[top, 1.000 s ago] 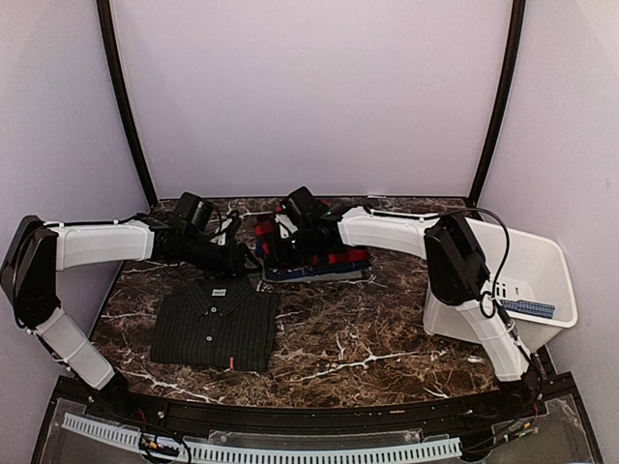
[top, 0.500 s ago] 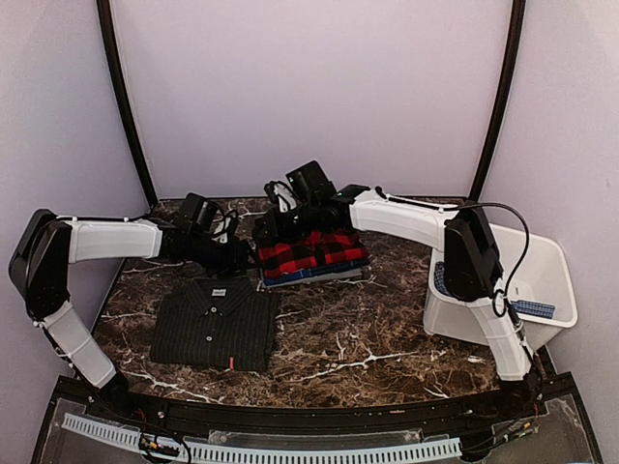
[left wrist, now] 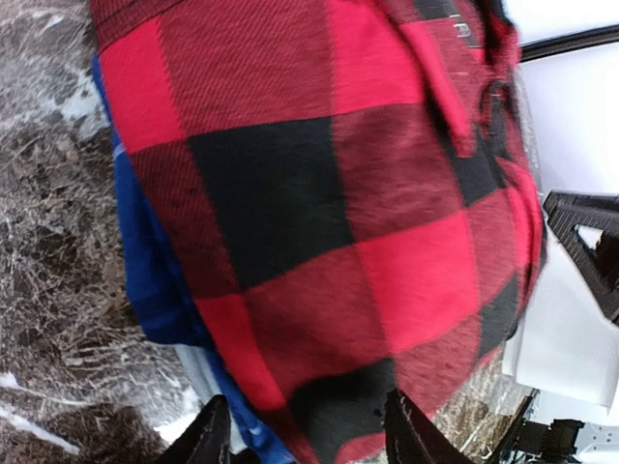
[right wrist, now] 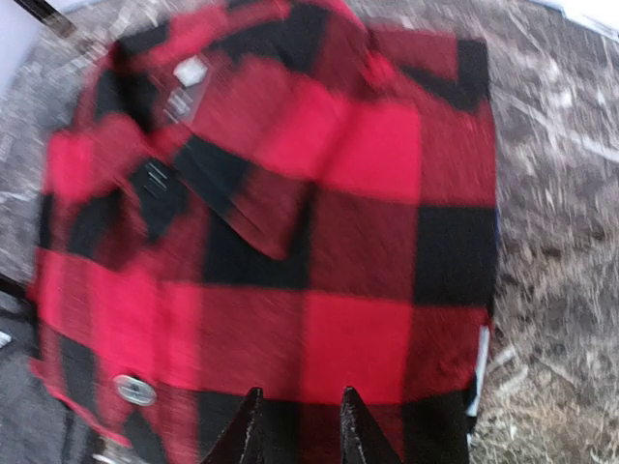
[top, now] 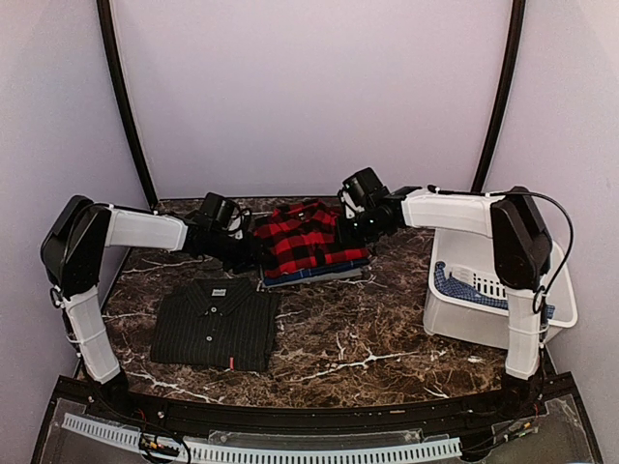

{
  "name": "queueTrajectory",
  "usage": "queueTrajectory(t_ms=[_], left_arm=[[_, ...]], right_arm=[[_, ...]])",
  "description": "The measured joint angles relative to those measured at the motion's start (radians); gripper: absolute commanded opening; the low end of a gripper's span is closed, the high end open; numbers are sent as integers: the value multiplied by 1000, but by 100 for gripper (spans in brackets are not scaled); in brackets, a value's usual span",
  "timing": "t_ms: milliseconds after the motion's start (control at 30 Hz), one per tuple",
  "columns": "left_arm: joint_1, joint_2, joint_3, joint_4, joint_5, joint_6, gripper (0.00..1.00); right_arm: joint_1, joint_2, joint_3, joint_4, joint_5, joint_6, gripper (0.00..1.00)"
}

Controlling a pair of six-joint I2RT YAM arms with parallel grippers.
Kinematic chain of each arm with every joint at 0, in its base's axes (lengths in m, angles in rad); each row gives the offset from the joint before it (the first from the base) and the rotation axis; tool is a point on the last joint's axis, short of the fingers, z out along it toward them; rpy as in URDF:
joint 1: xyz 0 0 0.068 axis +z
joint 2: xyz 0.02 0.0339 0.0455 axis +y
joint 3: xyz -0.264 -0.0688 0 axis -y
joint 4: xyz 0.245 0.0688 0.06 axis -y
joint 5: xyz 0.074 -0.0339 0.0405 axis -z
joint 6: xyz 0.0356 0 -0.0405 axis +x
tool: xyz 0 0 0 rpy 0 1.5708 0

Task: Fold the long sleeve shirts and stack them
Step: Rotate the square-folded shirt at the center of the board.

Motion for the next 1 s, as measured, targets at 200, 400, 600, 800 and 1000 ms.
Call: queueTrajectory(t_ms=[200, 400, 600, 800, 1000], left_arm=[[0, 61, 30, -9, -34, -6, 46], [11, 119, 129, -37, -75, 10, 42], [33, 174, 199, -64, -85, 29, 42], [45, 232, 267, -85, -81, 45, 41], [47, 229, 286, -126, -89, 60, 45]], right_arm=[[4, 0, -80, -19, 73, -16, 22], [32, -37, -185, 0, 101, -10, 22], [57, -55, -221, 11, 86, 10, 23], [58, -55, -222, 11, 66, 13, 24], [59, -74, -222, 1, 66, 13, 34]])
